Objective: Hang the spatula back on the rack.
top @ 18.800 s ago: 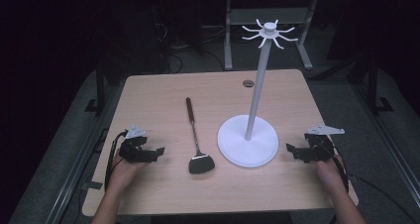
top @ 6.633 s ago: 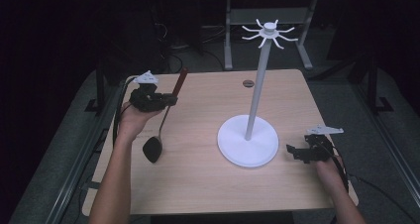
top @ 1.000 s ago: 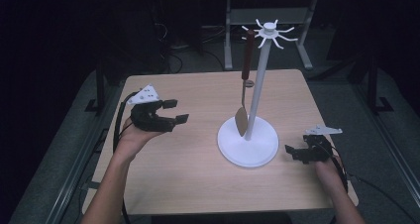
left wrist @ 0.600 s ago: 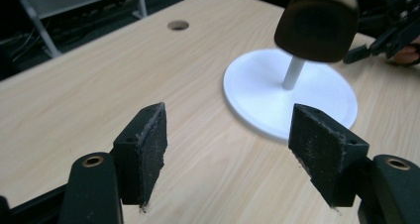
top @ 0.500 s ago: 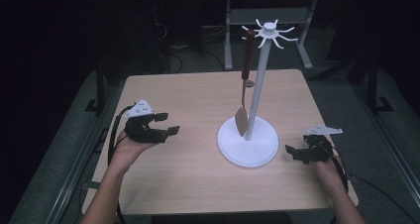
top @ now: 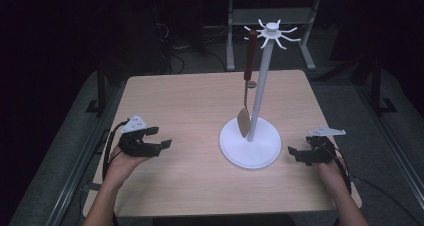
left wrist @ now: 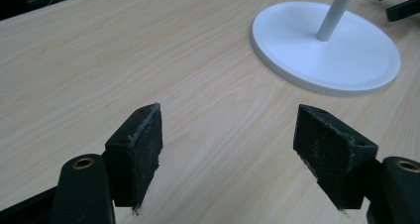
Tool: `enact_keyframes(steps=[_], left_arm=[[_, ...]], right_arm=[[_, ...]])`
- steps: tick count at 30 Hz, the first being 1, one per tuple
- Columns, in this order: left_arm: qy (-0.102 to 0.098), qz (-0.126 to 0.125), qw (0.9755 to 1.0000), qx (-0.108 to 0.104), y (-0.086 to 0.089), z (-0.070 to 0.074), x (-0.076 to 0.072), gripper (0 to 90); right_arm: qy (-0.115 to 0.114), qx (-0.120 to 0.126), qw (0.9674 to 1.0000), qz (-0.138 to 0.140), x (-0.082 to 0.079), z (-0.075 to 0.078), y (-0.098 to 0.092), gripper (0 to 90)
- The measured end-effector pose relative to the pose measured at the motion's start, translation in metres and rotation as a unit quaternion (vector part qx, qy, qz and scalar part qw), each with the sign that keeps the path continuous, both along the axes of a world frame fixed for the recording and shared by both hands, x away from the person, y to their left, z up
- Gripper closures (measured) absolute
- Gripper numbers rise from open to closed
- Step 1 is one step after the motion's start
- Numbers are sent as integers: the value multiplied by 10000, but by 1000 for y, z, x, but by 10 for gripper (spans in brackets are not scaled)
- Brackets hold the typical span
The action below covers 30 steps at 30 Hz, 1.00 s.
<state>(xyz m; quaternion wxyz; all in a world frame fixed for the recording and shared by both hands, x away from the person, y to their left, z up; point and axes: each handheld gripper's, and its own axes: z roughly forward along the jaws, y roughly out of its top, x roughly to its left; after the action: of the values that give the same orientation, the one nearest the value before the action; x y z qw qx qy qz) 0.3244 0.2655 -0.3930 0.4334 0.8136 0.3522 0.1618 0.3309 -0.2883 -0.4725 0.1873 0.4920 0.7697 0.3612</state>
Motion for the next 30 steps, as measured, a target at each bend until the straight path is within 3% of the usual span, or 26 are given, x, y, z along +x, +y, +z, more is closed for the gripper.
enact_keyframes(steps=[7,18,25,30], left_arm=[[-31,159,9998,70,12,-11,-9,254],[132,436,9988,189,32,-37,-23,194],[230,456,9983,274,39,-43,-20,181],[246,484,9983,207,39,-45,-19,181]], right_arm=[[-4,-18,10000,15,0,0,0,144],[9,-23,10000,26,0,0,1,143],[14,-45,10000,34,0,0,2,143],[13,-58,10000,26,0,-1,1,143]])
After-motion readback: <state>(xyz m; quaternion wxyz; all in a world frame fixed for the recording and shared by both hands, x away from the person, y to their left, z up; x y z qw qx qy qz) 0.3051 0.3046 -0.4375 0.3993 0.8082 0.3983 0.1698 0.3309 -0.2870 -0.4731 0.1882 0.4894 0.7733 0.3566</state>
